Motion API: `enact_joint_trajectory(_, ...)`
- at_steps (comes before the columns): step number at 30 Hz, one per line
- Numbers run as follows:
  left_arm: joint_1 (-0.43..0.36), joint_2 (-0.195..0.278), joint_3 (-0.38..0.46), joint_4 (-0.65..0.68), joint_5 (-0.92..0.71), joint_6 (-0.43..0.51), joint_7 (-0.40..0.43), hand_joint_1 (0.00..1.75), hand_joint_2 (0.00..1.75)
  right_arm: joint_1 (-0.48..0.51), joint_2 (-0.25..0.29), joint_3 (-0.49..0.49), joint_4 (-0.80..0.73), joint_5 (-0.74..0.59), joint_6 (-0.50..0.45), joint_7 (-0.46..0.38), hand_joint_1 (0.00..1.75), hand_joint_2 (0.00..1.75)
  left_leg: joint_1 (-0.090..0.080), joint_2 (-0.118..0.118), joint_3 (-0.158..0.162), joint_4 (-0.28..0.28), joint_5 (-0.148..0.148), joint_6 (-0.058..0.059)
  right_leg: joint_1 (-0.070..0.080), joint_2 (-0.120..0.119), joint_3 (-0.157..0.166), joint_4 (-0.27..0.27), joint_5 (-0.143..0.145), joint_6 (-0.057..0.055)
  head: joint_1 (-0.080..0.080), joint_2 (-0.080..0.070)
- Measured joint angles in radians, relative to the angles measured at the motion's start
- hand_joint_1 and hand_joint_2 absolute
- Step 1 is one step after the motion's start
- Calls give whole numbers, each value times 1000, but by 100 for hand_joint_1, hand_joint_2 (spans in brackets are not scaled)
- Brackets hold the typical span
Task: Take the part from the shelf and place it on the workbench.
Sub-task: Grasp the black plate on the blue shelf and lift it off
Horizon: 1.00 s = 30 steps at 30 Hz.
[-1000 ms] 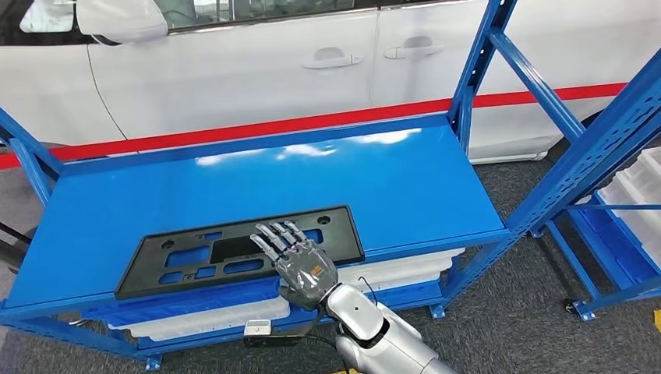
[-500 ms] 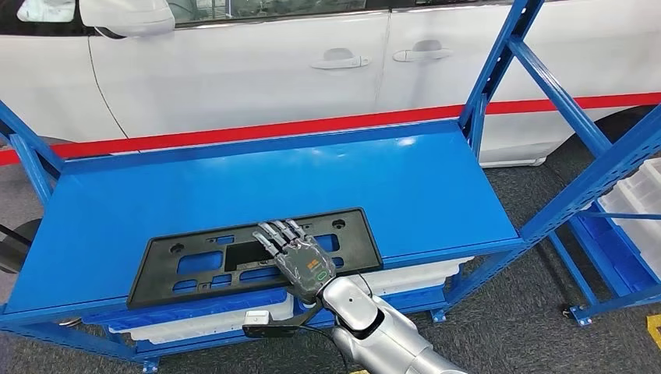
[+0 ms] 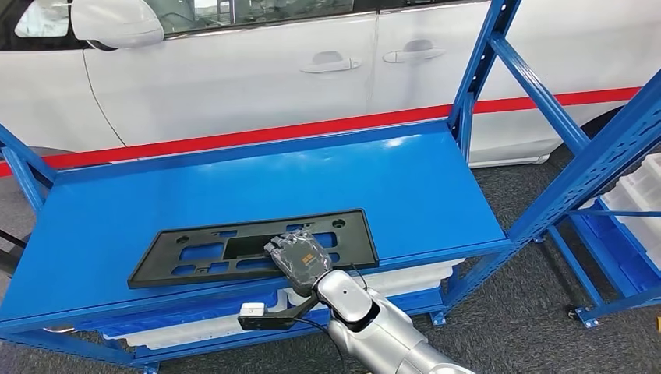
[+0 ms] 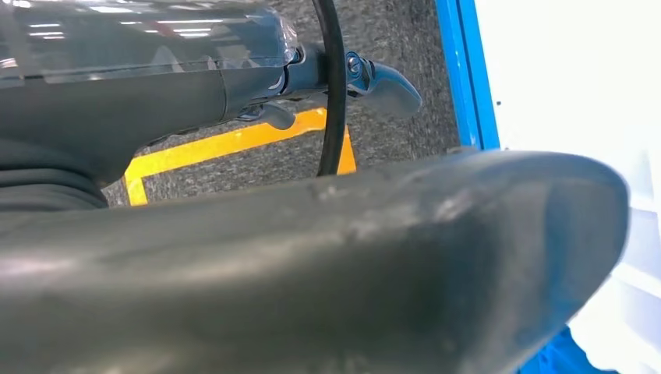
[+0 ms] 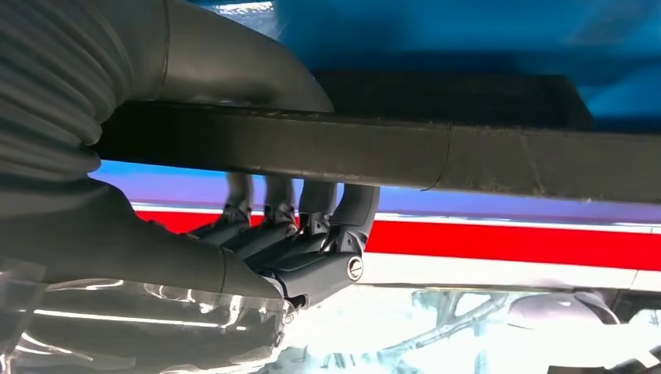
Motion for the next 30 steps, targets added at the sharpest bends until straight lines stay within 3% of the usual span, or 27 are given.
enact_joint_trajectory(3, -1, 1, 1, 0, 0, 1, 0, 0, 0, -3, -4, -8, 0, -8, -4, -10, 175, 175, -1, 1, 92, -189, 94, 6, 2, 3, 10, 5, -9, 9, 0, 0)
enact_joint_trajectory(5, -2, 2, 2, 0, 0, 1, -1, 0, 0, -4, -8, -17, -2, -16, -6, -17, 175, 175, -4, 1, 128, -260, 110, 18, 6, 5, 13, 8, -14, 19, 0, 0)
enact_joint_trajectory(9, -1, 1, 11, 1, 1, 1, -3, 0, 0, 0, -19, -31, -17, -37, -10, -29, 175, 175, -3, 1, 132, -270, 114, 46, 6, 6, 7, 25, -29, 40, 0, 0)
enact_joint_trajectory(11, -1, 1, 18, 1, 6, 1, -9, 0, 0, 10, -25, -41, -43, -85, -14, -55, 175, 175, 0, 5, 131, -273, 117, 56, 3, 5, -34, 115, -85, 50, 0, 0)
enact_joint_trajectory(13, 2, 1, 27, 1, 14, 1, -16, 0, 0, 29, -33, -54, -92, -174, -18, -103, 175, 175, 0, 8, 130, -273, 116, 59, 0, 5, -102, 248, -145, 55, 0, 0)
enact_joint_trajectory(14, 4, 1, 33, 1, 17, 1, -18, 0, 0, 40, -38, -61, -124, -220, -17, -124, 175, 175, 0, 9, 131, -273, 115, 60, -1, 5, -123, 288, -152, 56, 0, 0)
enact_joint_trajectory(15, 5, 0, 38, 1, 19, 2, -20, 0, 0, 50, -41, -66, -153, -256, -15, -138, 175, 175, 0, 10, 132, -273, 115, 59, -2, 5, -126, 289, -140, 56, 0, 0)
enact_joint_trajectory(16, 5, 0, 43, 1, 21, 2, -21, 0, 0, 60, -43, -71, -182, -289, -12, -150, 175, 175, 0, 10, 134, -273, 114, 59, -3, 5, -109, 250, -110, 54, 0, 0)
enact_joint_trajectory(18, 6, -4, 50, 1, 26, 3, -24, 0, 0, 80, -48, -81, -242, -397, -3, -198, 175, 175, -1, 8, 137, -272, 111, 55, -1, 5, -41, 108, -41, 43, 0, 0)
enact_joint_trajectory(20, 6, -9, 62, 1, 33, 5, -30, 0, 0, 114, -56, -95, -339, -595, 19, -278, 175, 175, -4, 6, 138, -270, 107, 47, 5, 4, 2, 16, -12, 33, 0, 0)
enact_joint_trajectory(22, 7, -14, 76, 1, 38, 8, -34, 0, 0, 158, -65, -108, -467, -783, 46, -329, 175, 175, -5, 5, 138, -272, 106, 35, 8, 2, 4, 5, -11, 28, 0, 0)
enact_joint_trajectory(25, 9, -20, 92, 1, 41, 13, -36, 0, 0, 207, -82, -120, -626, -899, 70, -340, 175, 175, -2, 5, 123, -239, 79, 20, -1, 0, 8, -8, -4, 15, 0, 0)
enact_joint_trajectory(28, 9, -23, 103, 1, 43, 19, -37, 0, 0, 245, -99, -133, -738, -987, 85, -381, 175, 175, 0, 5, 40, -59, -14, 9, -2, -2, 10, -10, -5, 5, 0, 0)
enact_joint_trajectory(29, 10, -23, 108, 1, 45, 20, -37, 0, 0, 262, -107, -140, -780, -1030, 95, -398, 175, 175, 0, 5, 14, -6, -30, 7, -2, -2, 10, -9, -7, 4, 0, 0)
enact_joint_trajectory(30, 11, -24, 114, 1, 47, 21, -37, 0, 0, 280, -116, -148, -819, -1077, 107, -411, 175, 175, 1, 6, 3, 13, -25, 6, -2, -3, 11, -7, -10, 4, 0, 0)
